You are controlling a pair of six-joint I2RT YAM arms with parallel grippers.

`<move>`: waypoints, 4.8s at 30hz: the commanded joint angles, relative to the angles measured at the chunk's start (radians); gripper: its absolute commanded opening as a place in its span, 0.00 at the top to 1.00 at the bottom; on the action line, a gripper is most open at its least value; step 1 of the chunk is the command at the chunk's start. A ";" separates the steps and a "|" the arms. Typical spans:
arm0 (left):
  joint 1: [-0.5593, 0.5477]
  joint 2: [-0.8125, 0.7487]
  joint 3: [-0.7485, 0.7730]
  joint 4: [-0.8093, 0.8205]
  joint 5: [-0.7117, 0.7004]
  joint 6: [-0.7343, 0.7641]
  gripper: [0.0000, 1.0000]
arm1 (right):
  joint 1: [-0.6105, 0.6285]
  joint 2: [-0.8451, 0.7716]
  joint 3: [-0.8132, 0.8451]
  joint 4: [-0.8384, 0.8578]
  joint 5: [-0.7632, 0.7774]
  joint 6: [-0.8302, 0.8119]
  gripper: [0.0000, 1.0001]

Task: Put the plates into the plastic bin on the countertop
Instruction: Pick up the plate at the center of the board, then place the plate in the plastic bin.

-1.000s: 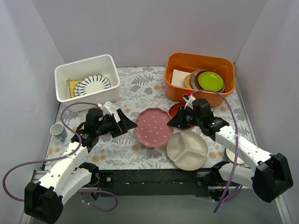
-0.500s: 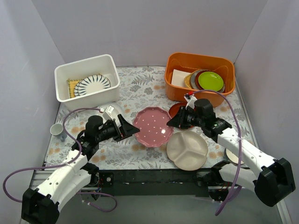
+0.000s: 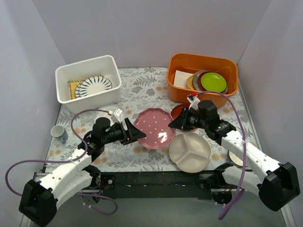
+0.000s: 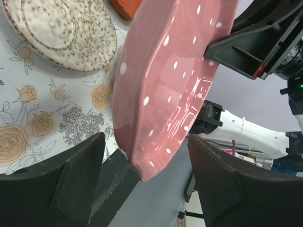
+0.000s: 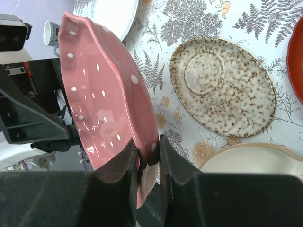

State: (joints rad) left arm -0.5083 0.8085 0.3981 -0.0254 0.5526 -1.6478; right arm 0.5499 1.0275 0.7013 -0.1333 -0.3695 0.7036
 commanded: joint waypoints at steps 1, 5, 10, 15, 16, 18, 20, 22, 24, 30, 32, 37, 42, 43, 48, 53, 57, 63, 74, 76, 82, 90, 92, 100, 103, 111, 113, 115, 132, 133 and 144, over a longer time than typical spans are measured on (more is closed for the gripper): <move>-0.012 -0.002 -0.002 0.053 -0.020 0.002 0.33 | -0.002 -0.055 0.032 0.166 -0.074 0.056 0.99; -0.013 -0.012 -0.011 0.062 -0.025 0.000 0.42 | -0.002 -0.056 0.029 0.169 -0.083 0.057 0.99; -0.016 -0.020 -0.039 0.084 -0.023 -0.017 0.54 | -0.002 -0.049 0.023 0.182 -0.101 0.062 0.99; -0.018 -0.017 -0.041 0.087 -0.019 -0.012 0.69 | -0.002 -0.049 0.015 0.193 -0.108 0.065 0.99; -0.018 -0.015 -0.039 0.087 -0.020 -0.012 0.71 | -0.002 -0.049 0.014 0.195 -0.108 0.065 0.99; -0.019 -0.011 -0.038 0.090 -0.019 -0.014 0.76 | -0.002 -0.044 0.010 0.204 -0.117 0.065 0.99; -0.019 -0.006 -0.033 0.088 -0.020 -0.010 0.86 | -0.002 -0.041 0.004 0.215 -0.129 0.068 0.98; -0.021 -0.008 -0.031 0.090 -0.026 -0.010 0.99 | -0.002 -0.038 -0.002 0.227 -0.135 0.071 0.96; -0.021 -0.012 -0.030 0.084 -0.031 -0.010 1.00 | -0.002 -0.040 -0.006 0.235 -0.146 0.069 0.92; -0.021 -0.031 -0.013 0.065 -0.048 -0.014 1.00 | -0.002 -0.047 -0.026 0.250 -0.154 0.071 0.50; -0.021 -0.038 0.001 0.061 -0.054 -0.015 1.00 | -0.002 -0.049 -0.023 0.239 -0.145 0.068 0.38; -0.021 -0.020 0.068 0.032 -0.072 -0.009 1.00 | -0.002 -0.050 -0.023 0.215 -0.126 0.057 0.30; -0.021 0.017 0.131 0.006 -0.088 0.006 1.00 | -0.002 -0.061 -0.020 0.169 -0.091 0.039 0.24; -0.021 0.024 0.152 0.001 -0.097 0.012 1.00 | -0.002 -0.063 -0.019 0.159 -0.080 0.030 0.24; -0.021 0.103 0.237 -0.027 -0.111 0.048 1.00 | -0.004 -0.081 -0.017 0.108 -0.048 0.008 0.16; -0.021 0.175 0.327 -0.021 -0.108 0.071 1.00 | -0.004 -0.115 -0.028 0.093 -0.026 -0.013 0.07; -0.021 0.221 0.376 -0.004 -0.120 0.077 1.00 | -0.005 -0.132 -0.036 0.087 -0.019 -0.021 0.06; -0.010 0.307 0.476 -0.027 -0.152 0.105 1.00 | -0.005 -0.150 -0.046 0.093 -0.031 -0.033 0.05; 0.184 0.480 0.694 -0.076 -0.002 0.163 1.00 | -0.007 -0.202 -0.098 0.124 -0.065 -0.041 0.02; 0.238 0.518 0.740 -0.097 0.026 0.174 1.00 | -0.007 -0.201 -0.108 0.124 -0.077 -0.041 0.02; 0.343 0.616 0.919 -0.166 0.099 0.189 1.00 | -0.007 -0.213 -0.143 0.124 -0.089 -0.049 0.02; 0.439 0.669 1.033 -0.195 0.090 0.168 1.00 | -0.007 -0.219 -0.172 0.093 -0.083 -0.079 0.02; 0.477 0.682 1.050 -0.208 0.098 0.164 1.00 | -0.007 -0.219 -0.183 0.096 -0.083 -0.081 0.02; 0.654 0.715 1.070 -0.222 0.147 0.148 1.00 | -0.007 -0.192 -0.187 0.090 -0.082 -0.087 0.02; 0.729 0.727 1.071 -0.225 0.171 0.144 1.00 | -0.007 -0.181 -0.191 0.090 -0.085 -0.090 0.02; 0.850 0.738 1.056 -0.245 0.170 0.164 1.00 | -0.007 -0.162 -0.195 0.101 -0.089 -0.093 0.02; 0.867 0.744 1.059 -0.258 0.167 0.177 1.00 | -0.007 -0.159 -0.198 0.107 -0.094 -0.087 0.02; 0.875 0.745 1.065 -0.272 0.146 0.187 1.00 | -0.007 -0.156 -0.201 0.112 -0.095 -0.085 0.02; 0.887 0.816 1.087 -0.363 0.053 0.220 1.00 | -0.007 -0.144 -0.212 0.124 -0.098 -0.079 0.02; 0.887 0.821 1.088 -0.366 0.055 0.221 1.00 | -0.007 -0.142 -0.214 0.124 -0.098 -0.079 0.03; 0.887 0.902 1.117 -0.384 0.026 0.227 1.00 | -0.008 -0.110 -0.214 0.124 -0.106 -0.085 0.03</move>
State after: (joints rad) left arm 0.3721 1.7367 1.4330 -0.4911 0.5285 -1.4124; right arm 0.5426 0.9089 0.4915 -0.0494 -0.4564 0.6270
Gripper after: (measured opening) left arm 0.239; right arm 0.973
